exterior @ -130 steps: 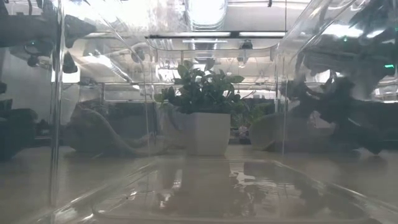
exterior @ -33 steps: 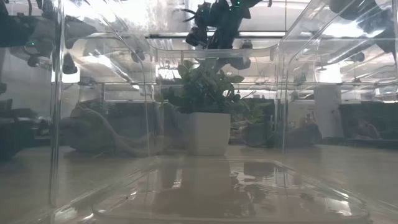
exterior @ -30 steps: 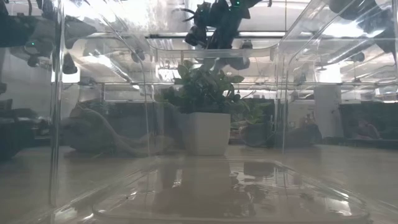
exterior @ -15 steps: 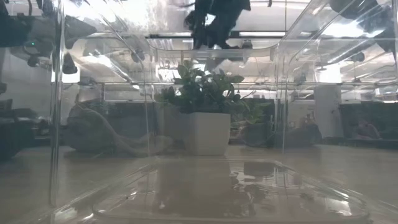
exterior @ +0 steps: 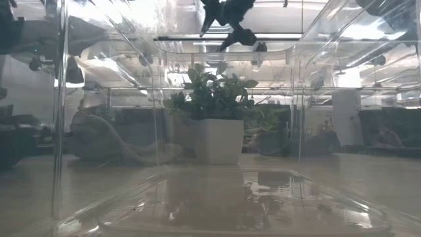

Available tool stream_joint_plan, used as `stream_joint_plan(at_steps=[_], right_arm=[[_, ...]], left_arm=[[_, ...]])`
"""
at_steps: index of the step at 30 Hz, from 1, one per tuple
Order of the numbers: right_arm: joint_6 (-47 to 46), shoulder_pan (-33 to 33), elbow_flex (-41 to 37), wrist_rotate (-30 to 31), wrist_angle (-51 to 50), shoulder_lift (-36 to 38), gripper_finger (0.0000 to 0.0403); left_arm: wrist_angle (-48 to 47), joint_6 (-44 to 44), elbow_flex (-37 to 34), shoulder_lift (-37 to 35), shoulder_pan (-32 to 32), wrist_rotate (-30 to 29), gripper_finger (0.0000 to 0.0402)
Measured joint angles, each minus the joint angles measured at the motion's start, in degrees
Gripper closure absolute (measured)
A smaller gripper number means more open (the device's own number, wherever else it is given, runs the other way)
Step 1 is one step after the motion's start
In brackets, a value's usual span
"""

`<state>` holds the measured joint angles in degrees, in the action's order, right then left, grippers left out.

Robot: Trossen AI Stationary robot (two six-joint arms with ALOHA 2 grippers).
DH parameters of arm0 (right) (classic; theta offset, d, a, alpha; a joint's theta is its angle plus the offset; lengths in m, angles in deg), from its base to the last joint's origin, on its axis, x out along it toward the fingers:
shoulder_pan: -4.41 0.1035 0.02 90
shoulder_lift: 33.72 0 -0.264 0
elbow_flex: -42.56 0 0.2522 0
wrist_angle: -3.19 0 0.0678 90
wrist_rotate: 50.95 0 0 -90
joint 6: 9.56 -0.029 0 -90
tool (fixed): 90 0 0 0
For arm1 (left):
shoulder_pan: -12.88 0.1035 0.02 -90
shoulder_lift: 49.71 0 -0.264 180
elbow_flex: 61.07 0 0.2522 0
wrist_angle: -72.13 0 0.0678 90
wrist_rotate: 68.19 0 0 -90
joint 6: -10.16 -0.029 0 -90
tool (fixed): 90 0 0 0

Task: Pick & Place hat
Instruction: Put the brown cap into the top transparent bin

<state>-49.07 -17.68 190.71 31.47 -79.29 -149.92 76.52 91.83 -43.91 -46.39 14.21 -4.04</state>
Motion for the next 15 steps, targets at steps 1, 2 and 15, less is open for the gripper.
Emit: stream_joint_plan(at_steps=[1, 2, 15], right_arm=[[0.6, 0.1, 0.0, 0.0, -0.2, 0.0, 0.0113], [1.1, 0.1, 0.0, 0.0, -0.2, 0.0, 0.0113], [8.1, 0.1, 0.0, -2.1, -1.6, 1.9, 0.0119]], left_arm=[[0.0, 0.4, 0.1, 0.6, 0.0, 1.3, 0.0355], [-0.7, 0.5, 0.8, 1.2, 0.0, 2.1, 0.0341], [-22.2, -30.2, 23.0, 17.4, 0.0, 17.9, 0.0235]])
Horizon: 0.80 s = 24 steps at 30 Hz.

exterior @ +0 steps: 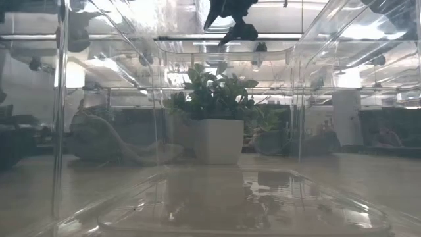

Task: Pick & Place hat
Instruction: Put the brown cap into the top transparent bin

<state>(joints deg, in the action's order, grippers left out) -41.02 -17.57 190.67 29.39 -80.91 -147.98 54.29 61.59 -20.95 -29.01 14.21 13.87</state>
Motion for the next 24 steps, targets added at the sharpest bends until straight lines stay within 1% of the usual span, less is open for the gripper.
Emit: stream_joint_plan(at_steps=[5, 8, 10, 13, 18, 22, 24], right_arm=[[0.1, 0.0, 0.0, 0.1, 0.4, 0.8, 0.0126], [0.4, 0.0, 0.0, 0.3, 0.4, 0.8, 0.0130], [0.6, 0.0, 0.0, 0.5, 0.4, 0.8, 0.0133], [1.4, 0.0, 0.0, 0.6, 0.4, 0.8, 0.0137], [2.2, 0.1, 0.0, -0.1, 0.1, 1.1, 0.0143], [2.2, 0.1, 0.0, -0.9, -0.6, 1.9, 0.0141], [2.3, 0.1, 0.0, -0.9, -0.9, 2.0, 0.0139]], left_arm=[[-18.9, -14.2, 11.1, 9.8, 0.0, 3.3, 0.0235], [-26.2, -22.2, 16.1, 15.5, 0.0, 4.0, 0.0235], [-29.2, -26.8, 18.7, 19.1, 0.0, 4.1, 0.0235], [-30.7, -33.8, 21.7, 24.1, -0.2, 4.2, 0.0235], [-34.4, -44.6, 24.6, 31.4, -1.5, 4.1, 0.0235], [-40.7, -49.8, 26.0, 36.3, -4.2, 4.0, 0.0235], [-41.3, -53.0, 26.0, 38.3, -6.5, 4.1, 0.0235]])
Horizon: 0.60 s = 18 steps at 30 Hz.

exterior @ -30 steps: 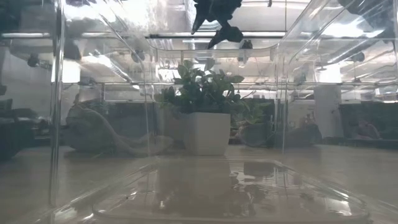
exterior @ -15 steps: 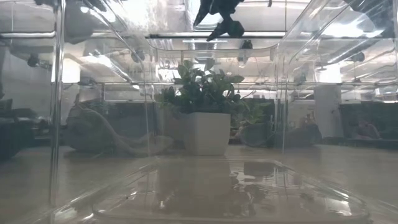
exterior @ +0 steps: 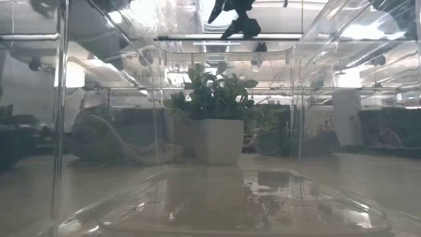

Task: Pick & Place hat
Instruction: Put the brown cap into the top transparent bin

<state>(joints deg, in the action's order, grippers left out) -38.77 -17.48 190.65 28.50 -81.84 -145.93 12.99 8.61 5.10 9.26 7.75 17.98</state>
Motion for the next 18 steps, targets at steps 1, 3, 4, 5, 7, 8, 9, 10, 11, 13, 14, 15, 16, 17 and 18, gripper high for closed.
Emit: stream_joint_plan(at_steps=[1, 3, 4, 5, 7, 8, 9, 10, 11, 13, 14, 15, 16, 17, 18], right_arm=[[0.0, 0.0, 0.0, 0.0, -0.1, 0.1, 0.0138], [0.0, 0.0, 0.0, 0.0, -0.2, 0.2, 0.0137], [0.0, 0.0, 0.0, 0.0, -0.2, 0.3, 0.0137], [0.0, 0.0, 0.0, 0.0, -0.3, 0.3, 0.0138], [0.0, 0.0, 0.0, 0.0, -0.3, 0.4, 0.0140], [0.0, 0.0, 0.0, 0.0, -0.3, 0.4, 0.0142], [0.0, 0.0, 0.0, 0.0, -0.4, 0.4, 0.0143], [0.0, 0.0, 0.0, 0.0, -0.4, 0.4, 0.0145], [-0.1, 0.0, 0.0, 0.0, -0.4, 0.4, 0.0146], [-0.1, 0.0, 0.1, 0.0, -0.4, 0.4, 0.0148], [-0.1, 0.0, 0.1, 0.0, -0.4, 0.4, 0.0149], [0.0, 0.0, 0.1, 0.0, -0.4, 0.4, 0.0149], [0.1, 0.0, 0.1, 0.0, -0.5, 0.4, 0.0149], [0.1, 0.0, 0.1, 0.0, -0.5, 0.4, 0.0148], [0.1, 0.0, 0.1, 0.0, -0.5, 0.4, 0.0148]], left_arm=[[-0.1, -1.0, 0.0, 0.8, -1.2, 0.1, 0.0235], [-0.1, -2.4, -0.1, 2.7, -3.9, 0.0, 0.0235], [-0.1, -3.4, -0.3, 3.8, -5.3, -0.4, 0.0235], [-0.1, -4.3, -0.5, 5.1, -6.8, -1.7, 0.0235], [0.0, -6.4, -0.7, 7.2, -9.3, -5.5, 0.0235], [0.4, -7.4, -0.9, 8.2, -10.2, -6.9, 0.0235], [0.9, -8.0, -1.1, 9.2, -10.9, -7.8, 0.0235], [1.0, -8.0, -1.2, 10.5, -11.5, -7.8, 0.0235], [1.0, -7.9, -1.3, 11.8, -11.9, -7.8, 0.0235], [1.5, -7.8, -1.6, 13.9, -12.6, -7.6, 0.0235], [2.1, -7.9, -1.7, 14.7, -12.8, -7.6, 0.0235], [2.6, -8.1, -1.9, 15.5, -12.8, -7.6, 0.0235], [3.0, -8.2, -2.1, 16.3, -12.8, -7.6, 0.0235], [3.0, -8.4, -2.3, 17.1, -12.8, -7.6, 0.0235], [3.1, -8.8, -2.3, 17.9, -12.7, -7.7, 0.0235]])
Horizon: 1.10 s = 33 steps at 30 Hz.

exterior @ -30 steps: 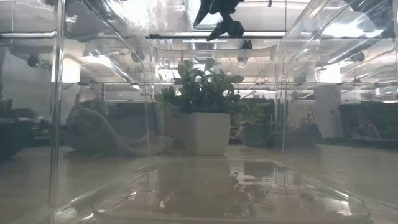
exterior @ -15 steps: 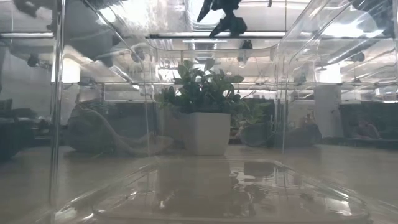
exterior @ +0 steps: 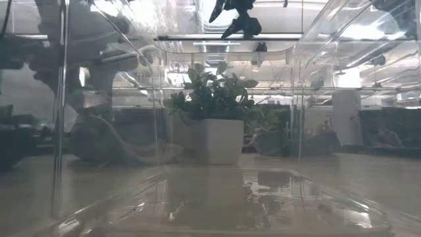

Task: Pick & Place hat
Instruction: Put the brown cap into the top transparent bin

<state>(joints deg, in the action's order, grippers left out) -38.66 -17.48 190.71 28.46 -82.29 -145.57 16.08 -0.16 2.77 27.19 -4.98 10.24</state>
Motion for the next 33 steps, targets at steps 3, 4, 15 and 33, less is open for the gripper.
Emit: stream_joint_plan(at_steps=[3, 4, 15, 33], right_arm=[[0.0, 0.1, 0.0, -0.2, -0.1, 0.0, 0.0147], [0.0, 0.2, 0.0, -0.1, -0.1, 0.0, 0.0148], [0.2, 0.3, 0.1, -0.2, -0.1, 0.0, 0.0150], [-0.5, 0.6, 0.1, -3.7, 0.0, 0.0, 0.0154]], left_arm=[[1.5, -0.5, 0.0, 1.3, 0.0, -2.1, 0.0235], [1.9, -0.5, 0.0, 1.8, 0.0, -2.3, 0.0235], [4.9, -2.9, -1.5, 6.7, 0.0, -5.7, 0.0244], [-14.6, 7.7, 2.6, -1.8, -1.2, -6.4, 0.0397]])
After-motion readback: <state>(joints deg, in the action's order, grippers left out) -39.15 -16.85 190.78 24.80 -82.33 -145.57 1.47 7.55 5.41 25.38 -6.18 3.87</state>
